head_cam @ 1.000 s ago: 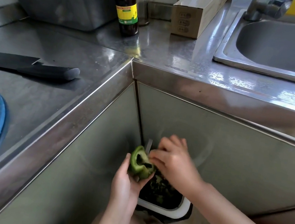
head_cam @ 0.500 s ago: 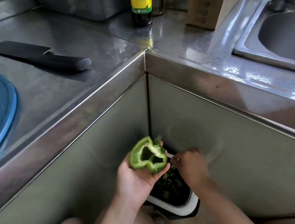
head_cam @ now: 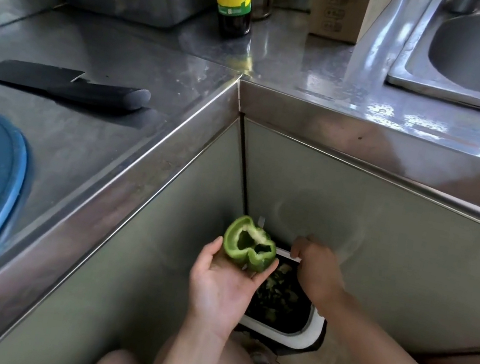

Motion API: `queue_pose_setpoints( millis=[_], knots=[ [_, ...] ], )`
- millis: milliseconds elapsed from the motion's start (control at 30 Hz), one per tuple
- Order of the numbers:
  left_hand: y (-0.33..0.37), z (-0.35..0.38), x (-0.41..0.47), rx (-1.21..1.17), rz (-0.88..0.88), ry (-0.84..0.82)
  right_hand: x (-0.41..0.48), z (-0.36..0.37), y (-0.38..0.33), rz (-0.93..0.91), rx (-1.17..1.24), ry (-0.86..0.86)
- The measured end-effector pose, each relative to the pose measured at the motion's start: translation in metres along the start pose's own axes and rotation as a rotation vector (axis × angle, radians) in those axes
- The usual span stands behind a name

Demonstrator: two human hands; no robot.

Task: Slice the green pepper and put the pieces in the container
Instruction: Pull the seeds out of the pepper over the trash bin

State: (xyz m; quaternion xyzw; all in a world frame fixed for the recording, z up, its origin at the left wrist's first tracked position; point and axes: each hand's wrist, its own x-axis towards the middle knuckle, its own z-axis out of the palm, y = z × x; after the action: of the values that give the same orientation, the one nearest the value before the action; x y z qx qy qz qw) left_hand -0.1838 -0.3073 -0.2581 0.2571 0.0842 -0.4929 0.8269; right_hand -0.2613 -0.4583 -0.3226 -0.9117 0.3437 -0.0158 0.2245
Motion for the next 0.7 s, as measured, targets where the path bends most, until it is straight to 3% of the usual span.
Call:
queue_pose_setpoints(
  millis=[133,333,533,700],
  knots=[
    [0.001,0.0,-0.004,0.035,0.014,-0.034,-0.005,-0.006,-0.005,0.043,-0.01,0.022],
    [0.004,0.016,-0.019,0.094,-0.027,-0.057,-0.017,-0.029,-0.012,0.013,-0.209,0.023],
    [0.018,0.041,-0.051,0.263,-0.058,-0.116,-0.038,-0.062,-0.03,-0.016,0.116,0.132],
    [0.044,0.07,-0.083,0.317,-0.006,-0.217,-0.056,-0.116,-0.068,-0.021,0.128,0.305]
  ],
)
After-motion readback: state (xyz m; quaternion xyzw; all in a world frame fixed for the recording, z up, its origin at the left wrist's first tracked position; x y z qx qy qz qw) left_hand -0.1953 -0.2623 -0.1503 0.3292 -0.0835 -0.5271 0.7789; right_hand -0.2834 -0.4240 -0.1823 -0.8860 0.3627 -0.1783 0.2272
